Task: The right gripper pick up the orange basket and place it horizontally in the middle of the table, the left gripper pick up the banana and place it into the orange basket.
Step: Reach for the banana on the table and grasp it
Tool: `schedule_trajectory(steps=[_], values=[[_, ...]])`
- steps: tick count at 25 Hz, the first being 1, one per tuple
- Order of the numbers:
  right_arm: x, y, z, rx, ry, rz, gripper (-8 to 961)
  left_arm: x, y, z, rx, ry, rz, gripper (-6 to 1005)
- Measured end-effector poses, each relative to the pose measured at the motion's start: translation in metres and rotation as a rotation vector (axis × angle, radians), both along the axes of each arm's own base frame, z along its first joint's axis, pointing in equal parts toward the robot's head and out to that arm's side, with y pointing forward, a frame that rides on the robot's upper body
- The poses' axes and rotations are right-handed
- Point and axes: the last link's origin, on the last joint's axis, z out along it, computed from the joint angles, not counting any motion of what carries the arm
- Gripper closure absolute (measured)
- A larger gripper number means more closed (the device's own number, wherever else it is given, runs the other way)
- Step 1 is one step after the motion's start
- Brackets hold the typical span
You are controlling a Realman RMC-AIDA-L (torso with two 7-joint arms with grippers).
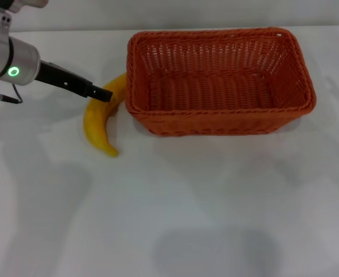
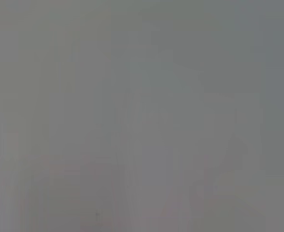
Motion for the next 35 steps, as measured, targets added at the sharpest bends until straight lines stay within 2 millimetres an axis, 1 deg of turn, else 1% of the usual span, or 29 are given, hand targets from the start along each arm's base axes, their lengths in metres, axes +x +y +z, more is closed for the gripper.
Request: schedule_trajectory(steps=[12,23,35], values=[[0.002,-0.001,0.000,-0.001,-0.001,-0.004,146,-0.005,-0.001,-0.012,0.004,-0.004,0.001,134],[0.001,-0.001,0.000,-0.001,-0.001,-0.003,146,-0.010,0.001,-0.016,0.026,0.013,0.003,135],[-0.001,-0.004,0.000,-0.013,0.024,0.021,147,-0.013,0.000,-0.025,0.028,0.015,0.001,135]])
